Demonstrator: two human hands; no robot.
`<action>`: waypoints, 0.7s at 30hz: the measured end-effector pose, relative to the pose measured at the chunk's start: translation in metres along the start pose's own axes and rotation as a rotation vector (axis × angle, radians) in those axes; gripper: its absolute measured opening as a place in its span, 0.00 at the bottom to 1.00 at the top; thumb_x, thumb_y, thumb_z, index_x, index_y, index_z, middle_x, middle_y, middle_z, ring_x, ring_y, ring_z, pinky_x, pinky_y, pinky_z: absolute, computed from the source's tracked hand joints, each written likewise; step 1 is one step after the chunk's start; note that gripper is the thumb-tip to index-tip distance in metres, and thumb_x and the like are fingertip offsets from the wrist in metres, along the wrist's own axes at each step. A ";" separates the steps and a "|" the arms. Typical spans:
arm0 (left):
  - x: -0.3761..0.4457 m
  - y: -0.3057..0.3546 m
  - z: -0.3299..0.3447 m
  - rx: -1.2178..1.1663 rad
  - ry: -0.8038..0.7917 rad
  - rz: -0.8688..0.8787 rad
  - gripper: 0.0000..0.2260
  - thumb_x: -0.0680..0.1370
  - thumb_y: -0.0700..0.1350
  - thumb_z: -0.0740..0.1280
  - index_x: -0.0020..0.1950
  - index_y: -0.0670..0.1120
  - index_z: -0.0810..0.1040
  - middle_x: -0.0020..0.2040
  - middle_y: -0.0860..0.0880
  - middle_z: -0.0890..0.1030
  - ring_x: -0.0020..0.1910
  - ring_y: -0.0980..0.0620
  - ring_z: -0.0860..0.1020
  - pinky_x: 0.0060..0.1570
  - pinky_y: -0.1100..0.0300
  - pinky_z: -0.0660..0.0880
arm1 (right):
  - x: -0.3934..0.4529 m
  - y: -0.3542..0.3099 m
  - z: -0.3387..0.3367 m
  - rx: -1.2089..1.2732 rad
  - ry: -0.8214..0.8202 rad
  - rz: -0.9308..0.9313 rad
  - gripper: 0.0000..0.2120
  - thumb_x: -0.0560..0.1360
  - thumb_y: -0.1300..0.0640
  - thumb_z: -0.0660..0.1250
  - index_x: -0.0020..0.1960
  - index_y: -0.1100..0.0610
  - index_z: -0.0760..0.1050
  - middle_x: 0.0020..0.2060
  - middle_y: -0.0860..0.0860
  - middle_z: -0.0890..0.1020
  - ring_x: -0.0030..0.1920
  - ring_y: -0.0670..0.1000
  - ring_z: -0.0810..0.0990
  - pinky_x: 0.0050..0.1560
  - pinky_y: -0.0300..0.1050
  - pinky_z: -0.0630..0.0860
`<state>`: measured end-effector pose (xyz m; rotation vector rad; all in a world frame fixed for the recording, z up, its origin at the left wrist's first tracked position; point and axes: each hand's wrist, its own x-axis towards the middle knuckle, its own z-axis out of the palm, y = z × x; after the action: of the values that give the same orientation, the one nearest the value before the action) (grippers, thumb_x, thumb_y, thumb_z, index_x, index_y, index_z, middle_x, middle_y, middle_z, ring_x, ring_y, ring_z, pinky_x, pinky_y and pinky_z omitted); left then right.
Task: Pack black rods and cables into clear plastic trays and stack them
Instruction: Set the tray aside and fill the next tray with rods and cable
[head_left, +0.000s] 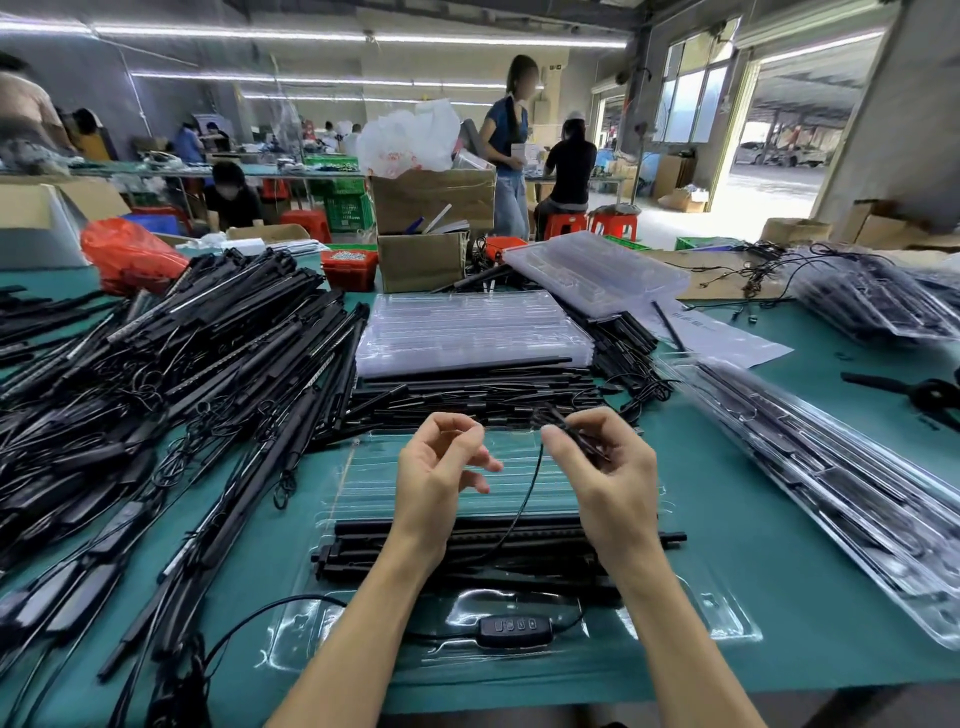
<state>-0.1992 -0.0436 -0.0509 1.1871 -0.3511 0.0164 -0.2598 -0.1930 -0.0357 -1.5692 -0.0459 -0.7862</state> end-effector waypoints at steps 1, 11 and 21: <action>-0.001 0.000 0.000 0.018 -0.008 0.009 0.08 0.75 0.44 0.68 0.48 0.41 0.76 0.33 0.47 0.78 0.34 0.47 0.80 0.30 0.60 0.74 | -0.001 0.000 -0.002 0.031 0.043 -0.005 0.06 0.72 0.56 0.73 0.40 0.53 0.77 0.42 0.45 0.83 0.43 0.44 0.81 0.45 0.38 0.74; 0.000 0.001 -0.001 1.135 -0.305 0.186 0.12 0.80 0.57 0.59 0.54 0.53 0.77 0.53 0.56 0.79 0.55 0.56 0.76 0.54 0.55 0.72 | 0.009 -0.003 -0.012 0.658 0.151 0.244 0.07 0.78 0.58 0.64 0.41 0.56 0.74 0.43 0.60 0.85 0.47 0.63 0.85 0.49 0.51 0.81; -0.028 -0.014 -0.019 1.704 -0.374 -0.134 0.30 0.78 0.71 0.38 0.79 0.65 0.37 0.83 0.48 0.41 0.80 0.46 0.36 0.75 0.42 0.32 | 0.009 -0.001 -0.022 0.601 0.199 0.268 0.04 0.82 0.56 0.63 0.49 0.55 0.73 0.32 0.55 0.79 0.30 0.53 0.78 0.32 0.46 0.78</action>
<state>-0.2178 -0.0266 -0.0777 2.9209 -0.6006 -0.0338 -0.2631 -0.2158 -0.0312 -0.9016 0.0675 -0.6350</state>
